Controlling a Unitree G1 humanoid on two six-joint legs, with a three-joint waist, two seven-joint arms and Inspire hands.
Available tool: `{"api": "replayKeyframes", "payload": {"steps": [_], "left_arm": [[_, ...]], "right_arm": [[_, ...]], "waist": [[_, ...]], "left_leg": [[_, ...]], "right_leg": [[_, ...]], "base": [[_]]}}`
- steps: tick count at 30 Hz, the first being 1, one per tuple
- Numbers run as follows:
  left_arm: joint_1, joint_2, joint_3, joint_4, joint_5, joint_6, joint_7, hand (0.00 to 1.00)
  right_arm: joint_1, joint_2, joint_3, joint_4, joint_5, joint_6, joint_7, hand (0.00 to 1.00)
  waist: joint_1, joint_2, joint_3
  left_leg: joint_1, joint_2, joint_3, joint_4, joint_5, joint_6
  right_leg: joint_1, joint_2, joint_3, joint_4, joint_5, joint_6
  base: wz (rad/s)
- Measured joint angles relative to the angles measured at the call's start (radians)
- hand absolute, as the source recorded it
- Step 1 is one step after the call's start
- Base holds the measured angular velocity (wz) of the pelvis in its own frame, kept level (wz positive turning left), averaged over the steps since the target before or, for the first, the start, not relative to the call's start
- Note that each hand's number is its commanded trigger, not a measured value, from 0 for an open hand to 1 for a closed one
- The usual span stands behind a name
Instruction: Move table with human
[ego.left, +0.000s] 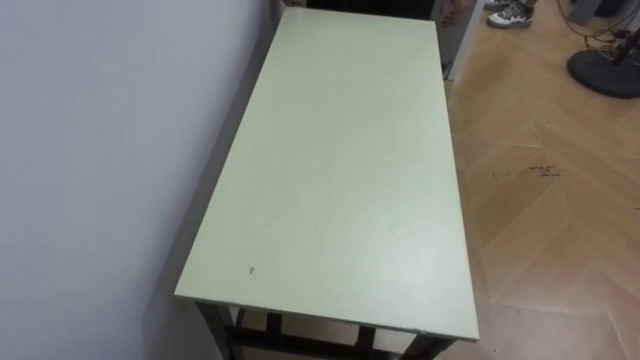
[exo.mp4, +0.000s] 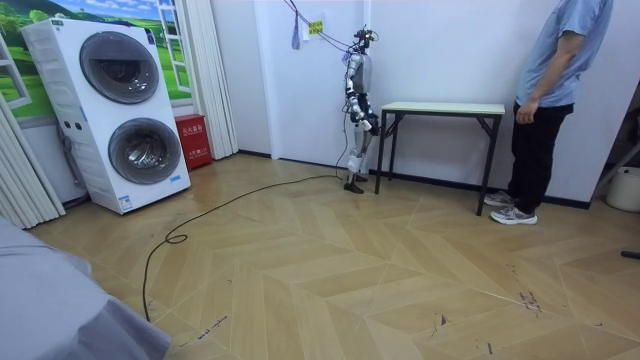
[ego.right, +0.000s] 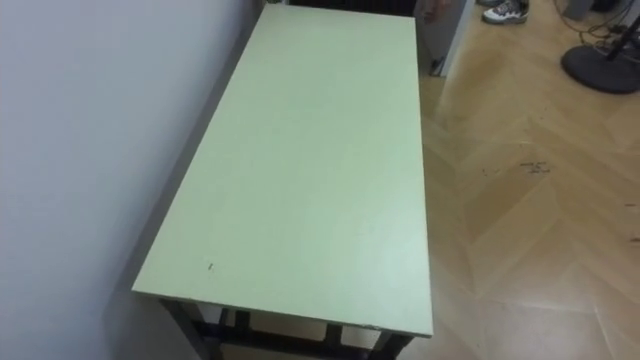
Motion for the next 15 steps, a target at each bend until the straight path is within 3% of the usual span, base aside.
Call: {"api": "replayKeyframes", "payload": {"steps": [4,15], "left_arm": [[-0.017,-0.01,0.048,0.035,0.043,0.014,0.017,0.0],[-0.044,-0.026,0.108,0.063,0.136,0.036,0.075,0.0]], "right_arm": [[0.008,0.004,-0.046,0.125,-0.049,0.003,-0.061,0.0],[-0.027,0.031,-0.126,0.186,-0.114,0.018,-0.117,0.0]], "waist": [[-0.004,-0.003,-0.0004],[-0.01,-0.009,0.0017]], "left_leg": [[0.001,0.007,0.004,-0.002,-0.004,-0.006],[0.003,0.018,0.007,0.0,-0.005,-0.017]], "right_leg": [[-0.002,0.008,0.0,-0.001,0.0,0.0],[-0.003,0.018,-0.005,-0.004,-0.007,-0.014]], "base": [[-0.05],[-0.01]]}}
